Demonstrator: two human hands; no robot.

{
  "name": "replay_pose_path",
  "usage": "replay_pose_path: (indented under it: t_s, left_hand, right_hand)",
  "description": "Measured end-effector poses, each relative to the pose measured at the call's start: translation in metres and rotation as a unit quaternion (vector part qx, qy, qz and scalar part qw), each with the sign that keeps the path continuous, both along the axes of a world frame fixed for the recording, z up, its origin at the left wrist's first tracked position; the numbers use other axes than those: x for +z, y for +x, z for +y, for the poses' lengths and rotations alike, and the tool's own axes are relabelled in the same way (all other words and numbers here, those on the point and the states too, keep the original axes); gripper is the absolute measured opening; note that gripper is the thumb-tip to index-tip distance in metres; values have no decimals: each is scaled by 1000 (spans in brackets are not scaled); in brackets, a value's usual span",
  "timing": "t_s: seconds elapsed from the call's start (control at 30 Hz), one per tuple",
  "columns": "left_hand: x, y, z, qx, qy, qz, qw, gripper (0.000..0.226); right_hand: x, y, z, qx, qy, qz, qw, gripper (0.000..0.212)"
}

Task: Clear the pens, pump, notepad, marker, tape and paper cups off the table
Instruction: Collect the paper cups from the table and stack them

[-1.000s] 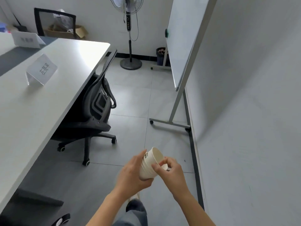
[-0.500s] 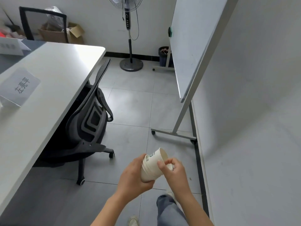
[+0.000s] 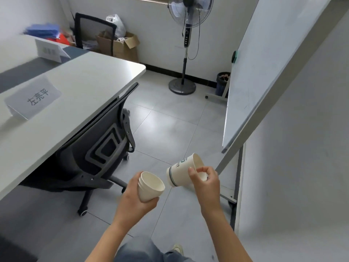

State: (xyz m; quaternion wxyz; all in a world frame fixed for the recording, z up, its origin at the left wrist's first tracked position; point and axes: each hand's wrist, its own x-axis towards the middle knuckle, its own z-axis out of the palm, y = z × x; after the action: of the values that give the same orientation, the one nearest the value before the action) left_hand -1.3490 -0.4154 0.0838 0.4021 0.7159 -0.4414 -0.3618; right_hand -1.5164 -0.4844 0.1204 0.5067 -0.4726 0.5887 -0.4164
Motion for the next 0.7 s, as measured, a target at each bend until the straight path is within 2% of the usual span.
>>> replay_pose_path:
  t_s: [0.17,0.4,0.7]
  left_hand:
    - [6,8,-21,99,-15,26,995,62]
    - [15,31,-76,142,-70,26,987,64]
    - [72,144,-183,280,-197,-50,938,65]
  right_hand:
    - [-10,6,-32,57,16,13,998,20]
    - [-9,37,-91,109,-22,47,993,24]
    - [22,143,-221,99,-175,108,974,44]
